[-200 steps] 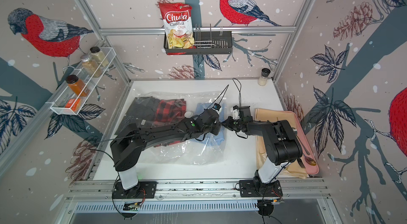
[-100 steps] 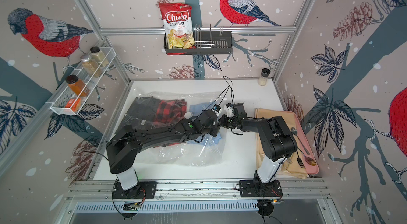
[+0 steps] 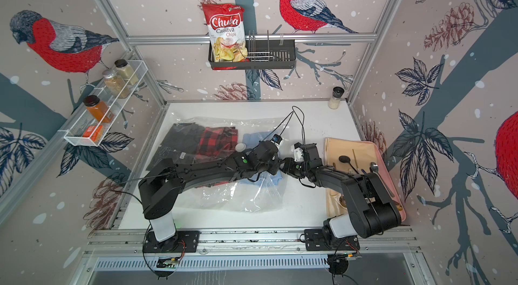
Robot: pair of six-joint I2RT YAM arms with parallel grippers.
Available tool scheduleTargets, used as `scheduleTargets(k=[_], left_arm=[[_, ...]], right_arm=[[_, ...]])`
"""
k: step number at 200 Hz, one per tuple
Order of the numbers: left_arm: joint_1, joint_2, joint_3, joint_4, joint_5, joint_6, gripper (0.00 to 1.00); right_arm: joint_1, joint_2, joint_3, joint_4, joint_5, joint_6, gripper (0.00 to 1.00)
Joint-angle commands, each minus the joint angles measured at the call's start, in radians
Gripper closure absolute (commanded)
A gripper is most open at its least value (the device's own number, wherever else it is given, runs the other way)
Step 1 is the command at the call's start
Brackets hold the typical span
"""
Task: Place the folded shirt into the vacuum bag
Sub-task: Place the shirt in the vacuum bag.
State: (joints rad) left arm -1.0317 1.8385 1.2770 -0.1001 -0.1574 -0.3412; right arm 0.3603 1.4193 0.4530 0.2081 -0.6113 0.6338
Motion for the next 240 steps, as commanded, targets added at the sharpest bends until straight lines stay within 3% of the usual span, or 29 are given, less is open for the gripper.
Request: scheduleTargets(k=[1,50,144,163,191,217,240], left_arm=[[-0.001,0.007,0.012,0.037,-0.001,0.005,1.00],[-0.002,0.026,0.020,0.043,0.013,0.002,1.00],[-0.002,0.019,0.011,0.042,0.012,-0.008,1.00],[-0.002,0.016,0.008,0.042,0.010,-0.008,1.00],[-0.002,0.021,0.018,0.036,0.009,-0.007,1.00],[-0.002,0.010,0.024,0.033,0.023,-0.012,1.00],[-0.002,-0.006,0.040,0.028,0.067,-0.013,0.96]], right_arm=[[0.042,-0.031,-0.041,0.035,-0.026,0.044,0.65],[0.118,-0.069,-0.095,0.082,0.000,0.100,0.84],[0.212,0.029,-0.049,0.148,0.009,0.131,0.87],[0.212,0.008,-0.055,0.143,0.009,0.132,0.81],[0.192,-0.061,-0.060,0.066,0.043,0.114,0.63],[0.106,-0.237,-0.089,-0.069,0.156,0.100,0.42],[0.000,-0.401,-0.104,-0.190,0.244,0.079,0.34]])
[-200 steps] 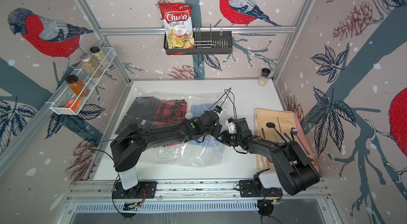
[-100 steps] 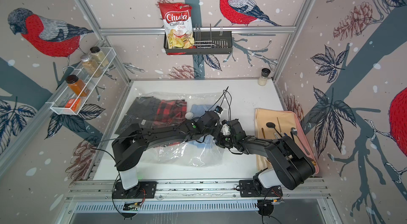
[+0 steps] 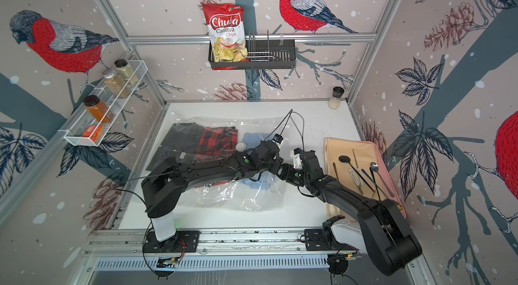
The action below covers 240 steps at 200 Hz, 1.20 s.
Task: Place the folded shirt into the vacuum bag
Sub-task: Place the shirt in the vacuum bag, then adjust the vacuum bag at the center of the board.
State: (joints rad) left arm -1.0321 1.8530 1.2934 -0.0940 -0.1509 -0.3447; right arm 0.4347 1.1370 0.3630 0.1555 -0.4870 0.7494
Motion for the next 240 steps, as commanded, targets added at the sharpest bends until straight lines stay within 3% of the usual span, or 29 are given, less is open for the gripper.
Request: scheduleTargets(k=[1,44,80,95,131,185,213,240], left_arm=[[-0.002,-0.021,0.025,0.021,0.063,-0.010,0.96],[0.000,-0.081,0.050,0.019,0.169,-0.017,0.51],[0.017,-0.190,-0.010,0.037,0.183,-0.035,0.25],[0.042,-0.247,-0.078,0.078,0.185,-0.053,0.10],[0.149,-0.388,-0.246,0.164,0.229,-0.115,0.04],[0.314,-0.462,-0.427,0.156,0.204,-0.175,0.04],[0.373,-0.458,-0.507,0.150,0.131,-0.204,0.04],[0.398,-0.422,-0.569,0.139,-0.003,-0.217,0.04]], right_arm=[[-0.079,-0.126,-0.014,-0.140,0.121,-0.038,0.34],[-0.221,-0.295,0.016,-0.264,0.136,-0.089,0.31],[-0.230,-0.306,0.102,-0.318,0.107,-0.127,0.32],[-0.214,-0.310,0.133,-0.311,0.084,-0.121,0.32],[-0.099,-0.282,0.218,-0.265,0.057,-0.121,0.32],[0.157,-0.050,0.261,-0.033,-0.057,-0.082,0.34],[0.118,0.099,0.227,-0.017,-0.058,-0.081,0.34],[-0.022,0.194,0.059,0.148,-0.107,-0.006,0.36]])
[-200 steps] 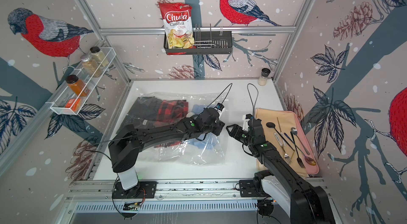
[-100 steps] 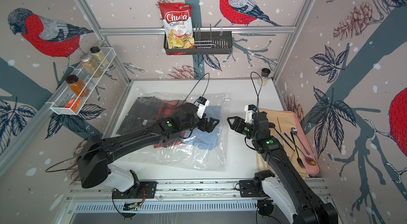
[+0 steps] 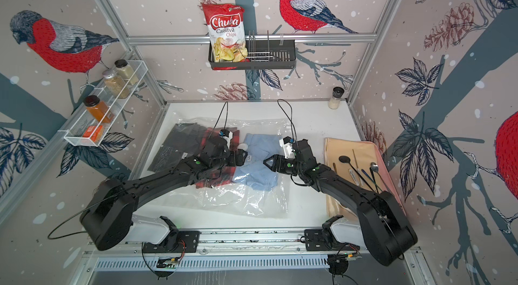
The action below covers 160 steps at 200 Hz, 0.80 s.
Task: Place the folded shirt into the vacuum bag
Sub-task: Adjust the vacuum bag at the center of the board.
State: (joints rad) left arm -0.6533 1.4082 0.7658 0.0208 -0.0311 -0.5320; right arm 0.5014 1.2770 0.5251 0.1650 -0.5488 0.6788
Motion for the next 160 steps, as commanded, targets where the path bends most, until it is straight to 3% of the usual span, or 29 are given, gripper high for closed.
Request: scheduleTargets(k=[1,42,83,105,119,160], left_arm=[[0.021,0.024,-0.044,0.026,-0.125,-0.031,0.04],[0.052,0.051,-0.097,0.038,-0.136,-0.041,0.05],[0.059,-0.066,-0.063,-0.002,-0.141,-0.016,0.04],[0.091,-0.124,-0.057,0.001,-0.165,0.002,0.04],[0.135,-0.136,-0.066,0.013,-0.170,0.011,0.04],[0.306,-0.138,-0.141,0.050,-0.156,-0.033,0.04]], right_arm=[[-0.094,0.055,-0.109,0.144,-0.047,0.066,0.37],[-0.265,0.035,-0.241,0.177,-0.074,0.073,0.37],[-0.265,-0.225,-0.122,-0.046,-0.008,0.044,0.37],[-0.231,-0.287,-0.057,-0.031,0.004,0.059,0.36],[-0.189,-0.245,-0.007,0.008,-0.020,0.054,0.36],[-0.058,0.078,0.219,0.025,-0.147,-0.050,0.37]])
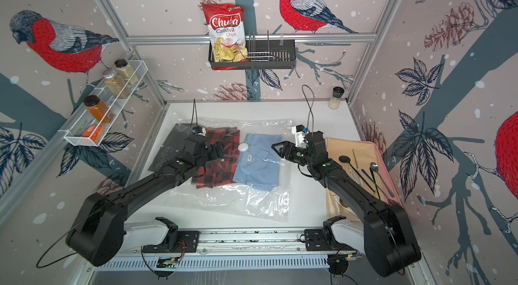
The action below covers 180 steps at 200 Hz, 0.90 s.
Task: Place the folded shirt into the vacuum bag
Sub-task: Adjust the vacuum bag at the center of the board.
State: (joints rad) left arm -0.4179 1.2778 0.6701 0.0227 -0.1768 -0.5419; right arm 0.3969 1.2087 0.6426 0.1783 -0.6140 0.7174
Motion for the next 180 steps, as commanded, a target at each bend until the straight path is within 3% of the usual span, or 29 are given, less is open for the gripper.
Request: scheduleTargets(k=[1,38,78,105,180], left_arm=[[0.075,-0.007,-0.050,0.050,-0.011,-0.025,0.04],[0.186,-0.001,-0.153,0.116,0.001,-0.074,0.04],[0.246,0.137,-0.146,0.160,0.038,-0.075,0.04],[0.248,0.269,-0.069,0.174,0.071,-0.050,0.05],[0.229,0.757,0.507,0.040,0.272,0.020,0.10]], right_arm=[[0.048,0.154,0.105,0.011,-0.084,-0.092,0.37],[0.043,0.456,0.198,0.034,-0.124,-0.147,0.39],[-0.015,0.652,0.163,0.051,-0.057,-0.130,0.45],[-0.055,0.625,0.059,0.079,0.015,-0.106,0.44],[-0.093,0.360,-0.172,0.053,0.085,-0.081,0.44]])
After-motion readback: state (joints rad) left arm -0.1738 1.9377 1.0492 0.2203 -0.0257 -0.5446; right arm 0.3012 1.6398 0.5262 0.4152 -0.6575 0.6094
